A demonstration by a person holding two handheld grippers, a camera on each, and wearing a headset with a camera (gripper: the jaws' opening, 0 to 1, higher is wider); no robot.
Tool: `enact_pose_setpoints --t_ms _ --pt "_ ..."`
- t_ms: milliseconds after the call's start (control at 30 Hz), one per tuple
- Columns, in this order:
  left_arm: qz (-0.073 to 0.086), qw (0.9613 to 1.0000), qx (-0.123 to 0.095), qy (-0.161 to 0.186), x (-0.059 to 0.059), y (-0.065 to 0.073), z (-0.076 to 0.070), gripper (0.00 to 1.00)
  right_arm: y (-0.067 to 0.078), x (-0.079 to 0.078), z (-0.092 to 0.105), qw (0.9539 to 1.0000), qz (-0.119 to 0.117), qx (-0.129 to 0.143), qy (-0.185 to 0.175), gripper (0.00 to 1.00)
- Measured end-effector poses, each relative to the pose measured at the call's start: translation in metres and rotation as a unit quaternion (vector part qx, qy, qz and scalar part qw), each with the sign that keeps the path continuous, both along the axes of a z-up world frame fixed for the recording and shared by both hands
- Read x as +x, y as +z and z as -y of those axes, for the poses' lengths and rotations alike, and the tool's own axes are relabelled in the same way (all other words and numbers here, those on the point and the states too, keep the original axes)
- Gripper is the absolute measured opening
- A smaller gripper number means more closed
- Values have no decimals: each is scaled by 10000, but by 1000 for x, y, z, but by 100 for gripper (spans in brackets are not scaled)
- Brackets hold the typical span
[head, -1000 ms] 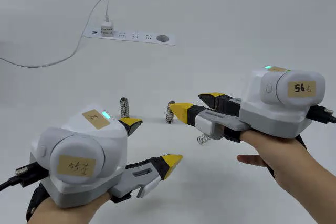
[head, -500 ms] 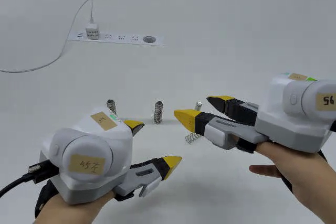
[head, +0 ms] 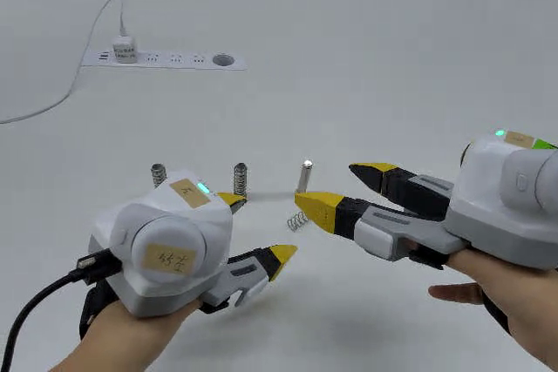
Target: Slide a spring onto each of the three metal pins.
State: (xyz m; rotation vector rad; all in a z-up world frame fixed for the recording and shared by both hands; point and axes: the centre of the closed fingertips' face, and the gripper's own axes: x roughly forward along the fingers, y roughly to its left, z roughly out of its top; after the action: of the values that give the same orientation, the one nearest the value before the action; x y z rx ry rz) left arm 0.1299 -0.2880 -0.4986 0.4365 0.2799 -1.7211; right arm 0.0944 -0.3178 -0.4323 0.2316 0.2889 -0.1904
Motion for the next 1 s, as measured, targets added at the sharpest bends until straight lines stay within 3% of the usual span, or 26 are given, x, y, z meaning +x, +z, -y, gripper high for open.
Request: enact_pose_setpoints --t_ms 200,300,633,800,1000 --pt "-47 9999 55 -91 -5 -6 10 44 -1 -9 -4 9999 -16 2 107 55" --pt "29 9998 111 -155 -5 -11 14 41 -3 -13 -4 9999 -12 6 128 55" --pt "-149 9993 294 -164 -5 -22 28 35 -9 -27 -9 9998 -117 -41 150 49" --pt "-139 9990 343 -255 -7 -27 34 29 -12 -31 -11 9996 -194 -72 170 47" --pt "-119 9985 423 -331 -10 -32 39 25 -11 -33 -10 9999 -126 -17 109 46"
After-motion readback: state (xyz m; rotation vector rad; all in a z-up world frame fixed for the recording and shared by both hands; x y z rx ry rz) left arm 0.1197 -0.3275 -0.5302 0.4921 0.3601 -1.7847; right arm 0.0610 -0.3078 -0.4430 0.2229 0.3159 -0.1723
